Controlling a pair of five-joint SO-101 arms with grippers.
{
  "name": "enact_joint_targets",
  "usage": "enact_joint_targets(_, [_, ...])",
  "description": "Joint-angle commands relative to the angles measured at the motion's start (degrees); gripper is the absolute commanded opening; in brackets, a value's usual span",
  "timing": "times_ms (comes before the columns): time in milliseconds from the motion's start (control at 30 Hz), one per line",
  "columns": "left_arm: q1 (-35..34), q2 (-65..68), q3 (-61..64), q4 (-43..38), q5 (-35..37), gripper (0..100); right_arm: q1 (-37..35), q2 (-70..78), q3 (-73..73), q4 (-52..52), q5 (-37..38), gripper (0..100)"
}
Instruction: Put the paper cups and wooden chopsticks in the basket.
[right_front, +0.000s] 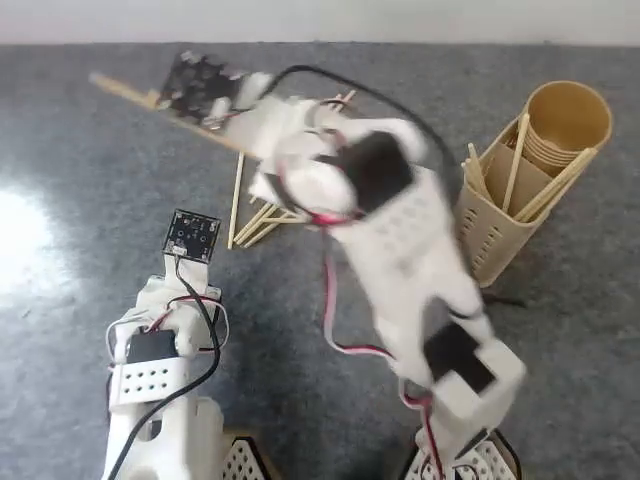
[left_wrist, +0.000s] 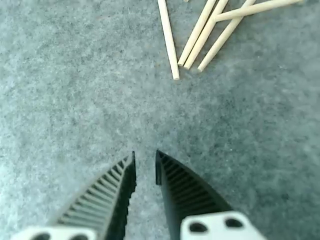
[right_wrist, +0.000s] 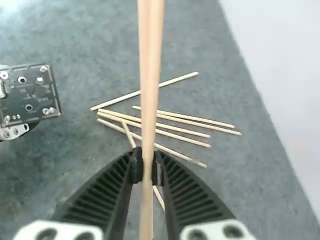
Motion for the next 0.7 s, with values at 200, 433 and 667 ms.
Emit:
enact_joint_targets(200, [-0.5,-1.1,-0.1,-1.0,0.4,6,12.8,-25.5,2.3,2.2,-6.5,0.8])
enact_joint_targets(433, [-0.5,-1.1,-0.1,-1.0,0.4,6,27.1,-26.9,2.3,-0.9,-6.6,0.8])
enact_joint_targets(667, [-0.4,-1.1,-0.1,-1.1,0.4,6,29.1,-26.2,2.4,-7.8,-12.2,0.8])
